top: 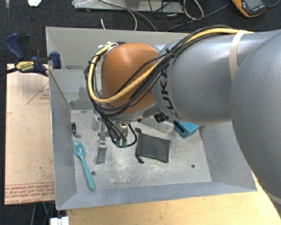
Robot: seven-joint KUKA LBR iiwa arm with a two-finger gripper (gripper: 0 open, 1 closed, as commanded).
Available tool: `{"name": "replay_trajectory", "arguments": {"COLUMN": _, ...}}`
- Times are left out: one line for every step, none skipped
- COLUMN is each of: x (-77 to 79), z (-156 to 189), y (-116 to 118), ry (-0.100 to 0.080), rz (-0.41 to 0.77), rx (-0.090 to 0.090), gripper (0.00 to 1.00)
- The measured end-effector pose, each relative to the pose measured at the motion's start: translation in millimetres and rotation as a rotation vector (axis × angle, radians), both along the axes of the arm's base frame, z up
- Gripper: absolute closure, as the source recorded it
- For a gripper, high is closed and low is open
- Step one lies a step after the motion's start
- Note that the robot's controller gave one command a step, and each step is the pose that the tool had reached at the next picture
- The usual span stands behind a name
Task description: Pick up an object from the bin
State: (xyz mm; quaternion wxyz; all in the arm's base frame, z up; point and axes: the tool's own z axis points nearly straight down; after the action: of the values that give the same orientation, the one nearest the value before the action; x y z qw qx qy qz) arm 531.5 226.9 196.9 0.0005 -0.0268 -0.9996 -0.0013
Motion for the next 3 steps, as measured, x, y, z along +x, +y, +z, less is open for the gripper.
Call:
{"name": "replay_trajectory", "arguments": {"x": -5.8, "z": -12, "y": -33, "ry": -0.002, "rz": -0.085, "rx": 0.002, "gripper": 0.0}}
{"name": "replay_trajectory", "arguments": {"x": 8.8, "z": -61, "y": -54, "ry": -0.004, "rz": -0.125, "rx": 0.004, "gripper": 0.0}}
{"name": "replay_trajectory", "arguments": {"x": 10.9, "z": -87, "y": -91, "ry": -0.007, "rz": -0.063, "rx": 0.004, "gripper": 0.0}}
